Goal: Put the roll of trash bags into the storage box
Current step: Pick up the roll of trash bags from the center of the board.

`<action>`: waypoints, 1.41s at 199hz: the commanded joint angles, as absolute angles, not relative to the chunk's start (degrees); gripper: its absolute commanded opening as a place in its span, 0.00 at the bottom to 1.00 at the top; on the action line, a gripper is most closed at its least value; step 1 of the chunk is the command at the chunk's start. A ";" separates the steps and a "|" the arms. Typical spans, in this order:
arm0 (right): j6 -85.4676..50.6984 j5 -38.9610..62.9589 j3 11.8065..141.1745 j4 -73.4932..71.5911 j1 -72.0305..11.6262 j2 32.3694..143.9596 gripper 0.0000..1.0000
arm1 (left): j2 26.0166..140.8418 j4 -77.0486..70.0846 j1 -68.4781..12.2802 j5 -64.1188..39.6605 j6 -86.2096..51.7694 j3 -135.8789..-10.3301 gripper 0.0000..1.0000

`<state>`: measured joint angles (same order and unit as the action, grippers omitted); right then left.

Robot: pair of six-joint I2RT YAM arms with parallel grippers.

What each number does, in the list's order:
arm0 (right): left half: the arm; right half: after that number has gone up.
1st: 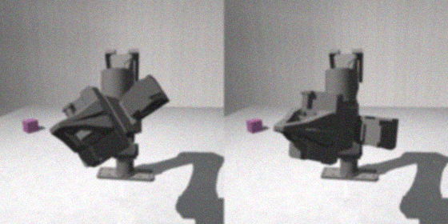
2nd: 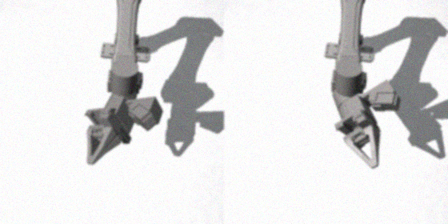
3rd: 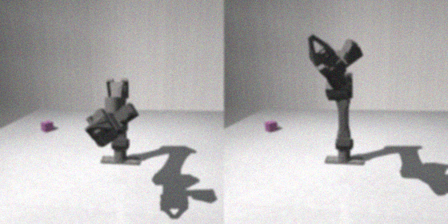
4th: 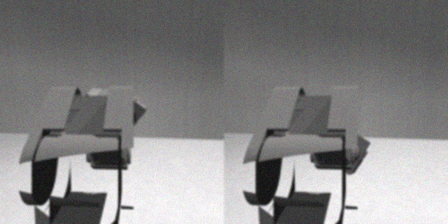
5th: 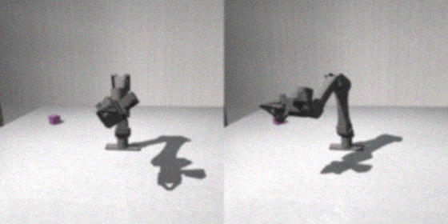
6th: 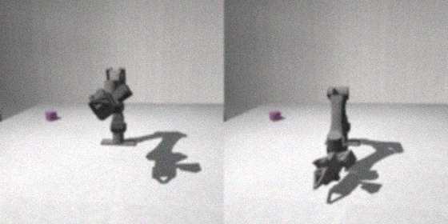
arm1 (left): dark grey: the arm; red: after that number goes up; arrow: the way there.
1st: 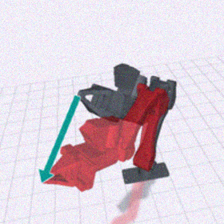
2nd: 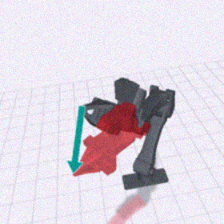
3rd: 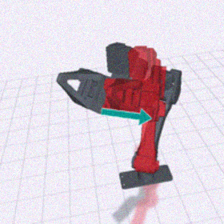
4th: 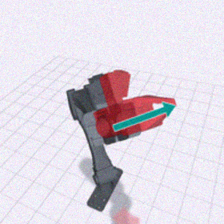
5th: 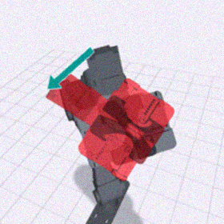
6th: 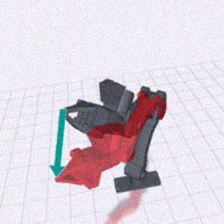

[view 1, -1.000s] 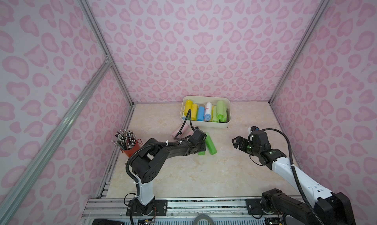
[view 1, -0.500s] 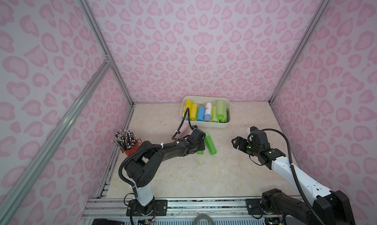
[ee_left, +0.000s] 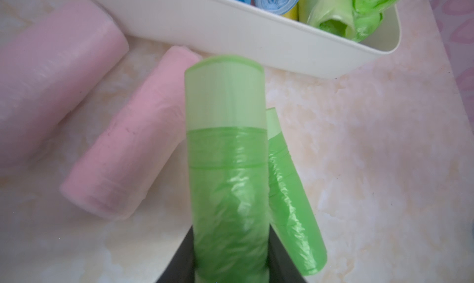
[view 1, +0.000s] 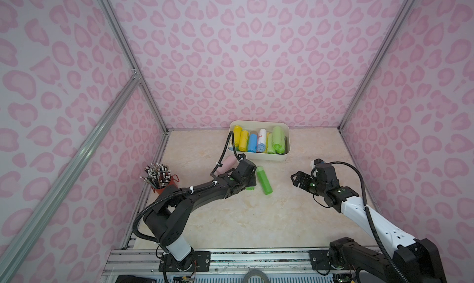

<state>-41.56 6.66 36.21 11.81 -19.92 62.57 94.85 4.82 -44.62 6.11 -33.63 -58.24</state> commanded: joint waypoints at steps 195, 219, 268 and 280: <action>-42.09 10.55 37.37 12.03 -19.95 59.53 0.91 | 99.31 8.52 -44.38 4.38 -25.13 -83.70 0.27; -42.45 10.70 37.07 12.13 -19.91 58.63 0.91 | 102.00 9.18 -44.13 3.42 -24.29 -87.23 0.27; -42.87 10.63 36.71 12.49 -19.91 57.48 0.91 | 106.35 10.62 -42.99 1.11 -22.38 -93.60 0.27; -43.06 10.63 36.64 12.56 -19.95 57.48 0.90 | 107.10 10.87 -42.57 1.06 -22.01 -94.82 0.27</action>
